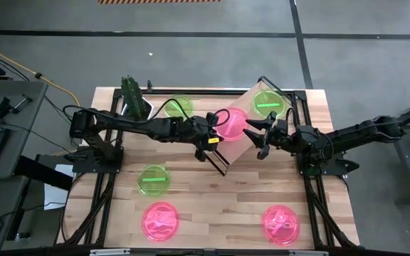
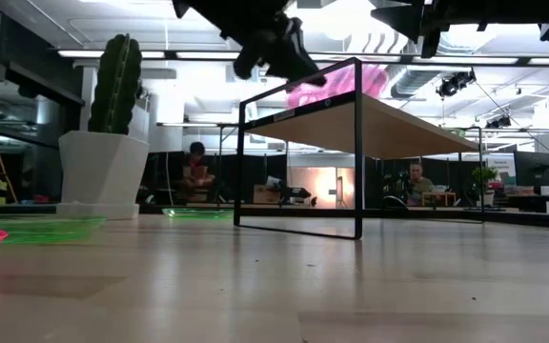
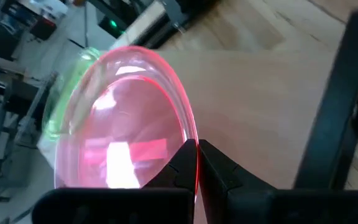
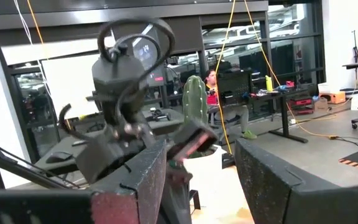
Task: Place and stack plates onto a shelf
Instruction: Put the top left pink plate on the shelf, then stack the top green plate on top of the green plate on the shelf
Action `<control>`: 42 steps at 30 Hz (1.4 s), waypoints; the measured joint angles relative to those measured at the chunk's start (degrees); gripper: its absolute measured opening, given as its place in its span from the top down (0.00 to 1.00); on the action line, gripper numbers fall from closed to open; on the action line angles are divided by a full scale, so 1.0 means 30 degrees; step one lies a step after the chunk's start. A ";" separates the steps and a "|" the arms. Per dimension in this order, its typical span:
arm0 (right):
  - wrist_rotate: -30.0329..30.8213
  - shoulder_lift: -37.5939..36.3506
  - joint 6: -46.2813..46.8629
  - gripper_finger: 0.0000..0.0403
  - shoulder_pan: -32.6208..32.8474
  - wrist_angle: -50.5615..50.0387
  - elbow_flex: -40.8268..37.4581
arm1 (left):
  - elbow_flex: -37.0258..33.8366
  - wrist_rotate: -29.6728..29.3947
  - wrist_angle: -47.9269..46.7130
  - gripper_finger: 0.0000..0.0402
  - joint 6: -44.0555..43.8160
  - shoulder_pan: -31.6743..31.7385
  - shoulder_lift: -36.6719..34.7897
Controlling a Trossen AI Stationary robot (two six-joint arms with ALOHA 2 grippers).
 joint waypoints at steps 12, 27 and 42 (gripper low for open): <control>0.0051 0.0007 -0.0054 0.56 0.0000 0.0307 0.0015 | 0.0065 -0.0131 0.1536 1.00 0.0811 0.0250 0.1042; 0.0040 0.0007 -0.0002 0.56 0.0000 0.0279 0.0015 | 0.0021 0.0575 0.1589 0.98 0.0519 0.0207 0.0940; 0.0029 0.0007 0.0004 0.56 0.0001 0.0272 0.0015 | 0.0024 0.0317 0.1542 0.77 -0.0040 0.0148 0.0830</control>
